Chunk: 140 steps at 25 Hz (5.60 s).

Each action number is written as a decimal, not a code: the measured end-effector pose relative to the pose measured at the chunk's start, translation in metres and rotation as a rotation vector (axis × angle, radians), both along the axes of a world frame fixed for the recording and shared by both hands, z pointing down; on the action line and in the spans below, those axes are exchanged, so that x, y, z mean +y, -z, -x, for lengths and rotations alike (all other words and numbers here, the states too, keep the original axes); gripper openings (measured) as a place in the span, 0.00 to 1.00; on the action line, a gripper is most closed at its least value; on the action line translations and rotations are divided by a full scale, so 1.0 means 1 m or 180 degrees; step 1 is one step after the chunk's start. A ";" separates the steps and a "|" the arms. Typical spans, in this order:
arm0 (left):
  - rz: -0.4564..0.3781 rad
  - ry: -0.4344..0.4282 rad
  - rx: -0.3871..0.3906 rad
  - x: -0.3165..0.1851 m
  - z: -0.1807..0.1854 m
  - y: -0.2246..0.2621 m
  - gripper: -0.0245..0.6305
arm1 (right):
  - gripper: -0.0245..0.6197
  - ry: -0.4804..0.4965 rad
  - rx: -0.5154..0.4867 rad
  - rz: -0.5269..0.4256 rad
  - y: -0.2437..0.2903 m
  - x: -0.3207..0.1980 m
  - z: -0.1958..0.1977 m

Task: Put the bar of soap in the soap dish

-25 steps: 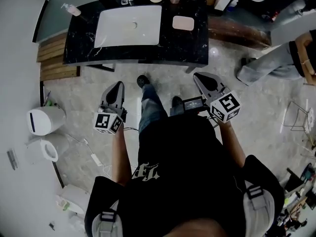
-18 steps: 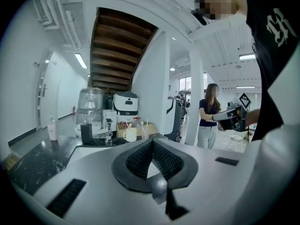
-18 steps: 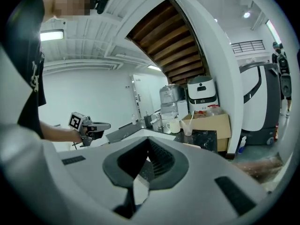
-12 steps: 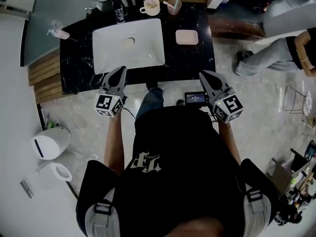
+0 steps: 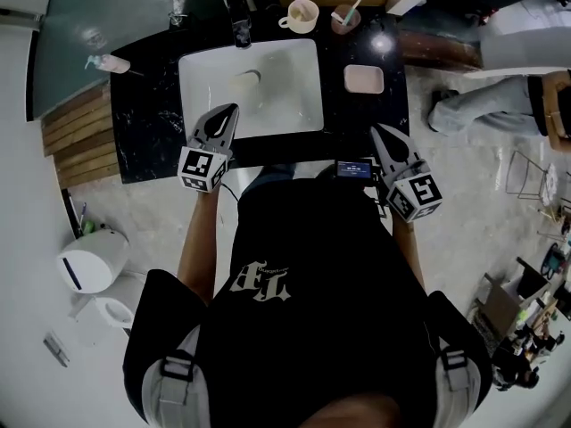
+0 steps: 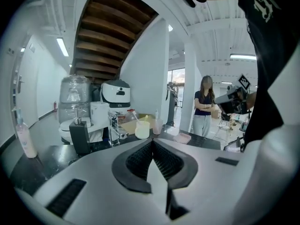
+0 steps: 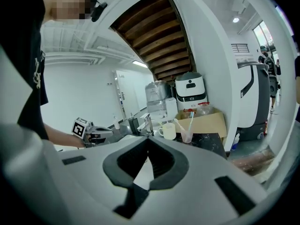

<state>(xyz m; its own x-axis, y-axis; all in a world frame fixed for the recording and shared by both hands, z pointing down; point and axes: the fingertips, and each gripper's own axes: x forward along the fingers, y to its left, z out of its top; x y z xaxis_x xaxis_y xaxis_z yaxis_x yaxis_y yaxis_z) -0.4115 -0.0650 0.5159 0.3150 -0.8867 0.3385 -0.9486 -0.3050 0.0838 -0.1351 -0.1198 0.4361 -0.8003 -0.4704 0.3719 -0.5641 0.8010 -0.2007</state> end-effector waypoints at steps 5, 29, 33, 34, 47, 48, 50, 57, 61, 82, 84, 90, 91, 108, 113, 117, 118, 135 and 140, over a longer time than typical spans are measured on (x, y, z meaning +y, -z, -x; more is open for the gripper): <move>0.0161 -0.0227 -0.0106 -0.015 0.021 -0.033 0.05 | 0.05 -0.0100 0.0125 0.0006 -0.004 0.000 0.022; 0.1862 -0.1298 -0.1043 -0.088 0.049 -0.266 0.39 | 0.05 -0.0537 0.0335 0.0271 -0.041 -0.012 0.023; 0.2038 -0.1473 -0.1177 -0.093 0.049 -0.288 0.44 | 0.05 -0.0555 0.0376 0.0337 -0.048 -0.015 0.026; 0.2071 -0.1521 -0.1218 -0.096 0.049 -0.292 0.44 | 0.05 -0.0544 0.0389 0.0349 -0.049 -0.016 0.027; 0.2528 -0.2111 -0.1753 -0.100 0.049 -0.341 0.44 | 0.05 -0.0542 0.0534 0.0449 -0.067 -0.030 0.034; 0.2547 -0.2134 -0.1736 -0.100 0.048 -0.342 0.45 | 0.05 -0.0554 0.0537 0.0455 -0.068 -0.031 0.034; 0.2585 -0.2171 -0.1681 -0.100 0.047 -0.344 0.45 | 0.05 -0.0573 0.0534 0.0475 -0.071 -0.031 0.032; 0.2930 -0.2276 -0.1811 -0.099 0.046 -0.346 0.45 | 0.05 -0.0653 0.0543 0.0514 -0.076 -0.029 0.030; 0.3219 -0.2266 -0.1963 -0.099 0.045 -0.348 0.45 | 0.05 -0.0637 0.0496 0.0524 -0.075 -0.027 0.034; 0.2787 -0.1156 -0.0676 -0.087 0.051 -0.323 0.45 | 0.05 -0.0740 0.0480 0.0356 -0.065 -0.018 0.006; 0.2775 -0.1076 -0.0556 -0.083 0.051 -0.321 0.45 | 0.05 -0.0707 0.0488 0.0358 -0.066 -0.015 0.007; 0.2661 -0.0869 -0.0256 -0.079 0.044 -0.308 0.45 | 0.05 -0.0737 0.0451 0.0355 -0.062 -0.010 0.005; 0.2651 -0.0857 -0.0241 -0.078 0.044 -0.307 0.45 | 0.05 -0.0725 0.0444 0.0344 -0.062 -0.009 0.004; 0.2319 -0.0581 0.0150 -0.079 0.033 -0.274 0.45 | 0.05 -0.0683 0.0395 0.0361 -0.059 0.005 -0.005; 0.2136 -0.0526 0.0279 -0.089 0.024 -0.256 0.45 | 0.05 -0.0680 0.0517 0.0345 -0.057 0.007 -0.013; 0.1989 -0.0478 0.0352 -0.096 0.020 -0.240 0.45 | 0.05 -0.0717 0.0518 0.0358 -0.057 0.007 -0.021; 0.1958 -0.0470 0.0362 -0.098 0.017 -0.236 0.45 | 0.05 -0.0715 0.0505 0.0357 -0.057 0.007 -0.025; 0.1353 -0.0278 0.0629 -0.116 -0.066 -0.146 0.44 | 0.05 -0.0323 0.0316 0.0170 -0.038 -0.030 -0.086; 0.1195 -0.0341 0.0610 -0.127 -0.096 -0.122 0.45 | 0.05 -0.0367 0.0280 0.0126 -0.031 -0.036 -0.111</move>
<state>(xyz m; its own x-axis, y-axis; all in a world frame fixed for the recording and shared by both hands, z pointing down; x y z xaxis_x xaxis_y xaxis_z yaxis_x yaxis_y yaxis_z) -0.3151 -0.1921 0.6376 0.4872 -0.6721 0.5576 -0.8697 -0.3157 0.3793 -0.0245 -0.1554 0.4670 -0.7052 -0.5409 0.4584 -0.6687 0.7222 -0.1766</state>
